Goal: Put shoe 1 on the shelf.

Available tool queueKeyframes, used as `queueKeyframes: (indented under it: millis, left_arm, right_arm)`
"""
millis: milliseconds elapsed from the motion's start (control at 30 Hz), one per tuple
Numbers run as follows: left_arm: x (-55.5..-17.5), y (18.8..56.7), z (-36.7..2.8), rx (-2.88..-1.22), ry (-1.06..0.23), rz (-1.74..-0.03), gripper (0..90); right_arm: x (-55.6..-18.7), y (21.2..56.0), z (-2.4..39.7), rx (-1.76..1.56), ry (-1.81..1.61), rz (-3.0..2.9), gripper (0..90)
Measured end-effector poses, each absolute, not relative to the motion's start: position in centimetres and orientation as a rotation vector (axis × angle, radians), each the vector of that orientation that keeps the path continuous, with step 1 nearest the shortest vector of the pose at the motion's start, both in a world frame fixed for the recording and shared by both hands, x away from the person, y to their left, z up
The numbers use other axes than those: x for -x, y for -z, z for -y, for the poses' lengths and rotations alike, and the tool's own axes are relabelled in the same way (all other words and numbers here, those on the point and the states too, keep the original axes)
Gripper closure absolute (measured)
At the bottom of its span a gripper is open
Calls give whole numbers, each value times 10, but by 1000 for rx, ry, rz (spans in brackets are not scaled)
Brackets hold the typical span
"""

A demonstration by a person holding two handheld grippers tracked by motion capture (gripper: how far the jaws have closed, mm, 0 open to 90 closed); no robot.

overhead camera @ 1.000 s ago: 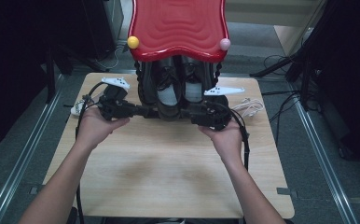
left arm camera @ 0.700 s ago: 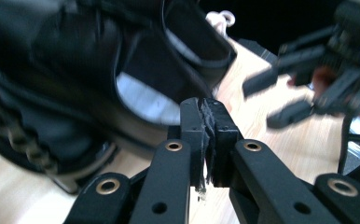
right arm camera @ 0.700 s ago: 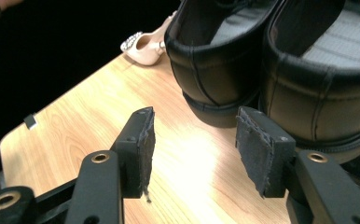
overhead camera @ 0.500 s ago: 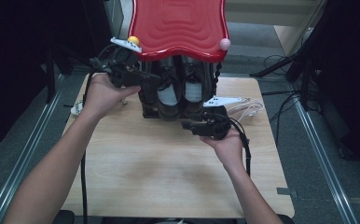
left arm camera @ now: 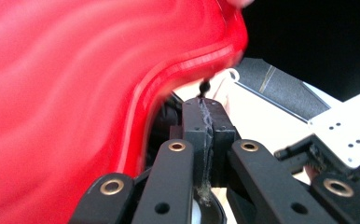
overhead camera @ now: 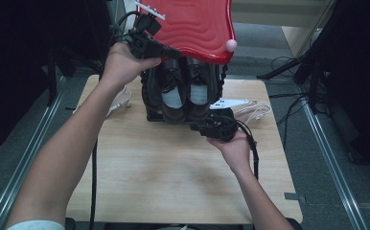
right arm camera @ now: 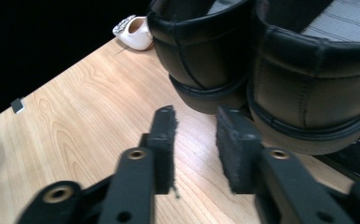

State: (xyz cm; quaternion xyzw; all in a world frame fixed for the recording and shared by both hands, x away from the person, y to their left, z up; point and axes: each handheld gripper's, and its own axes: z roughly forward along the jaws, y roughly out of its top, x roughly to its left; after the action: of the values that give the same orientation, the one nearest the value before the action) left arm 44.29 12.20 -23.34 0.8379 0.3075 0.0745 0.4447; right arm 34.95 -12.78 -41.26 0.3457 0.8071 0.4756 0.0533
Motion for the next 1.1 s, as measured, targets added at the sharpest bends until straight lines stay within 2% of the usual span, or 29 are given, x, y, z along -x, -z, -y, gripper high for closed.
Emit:
queueKeyframes:
  millis: [167, 500, 767, 1000, 1100]
  left_arm:
    - [-461, 223, -117, -2059, -184, -788, 895]
    - [-479, 225, -107, -2076, -211, -793, 898]
    - [-484, 231, -106, -2059, -192, -797, 896]
    - [-485, 234, -106, -2059, -254, -820, 892]
    - [-488, 237, -109, -2038, -231, -831, 900]
  right_arm:
    - [-355, 415, 132, -1077, -1487, -2425, 900]
    - [-375, 423, 135, -1180, -1519, -2380, 900]
    - [-375, 423, 135, -1159, -1512, -2369, 900]
    - [-379, 423, 135, -1167, -1524, -2336, 900]
    - [-381, 421, 134, -1168, -1511, -2338, 900]
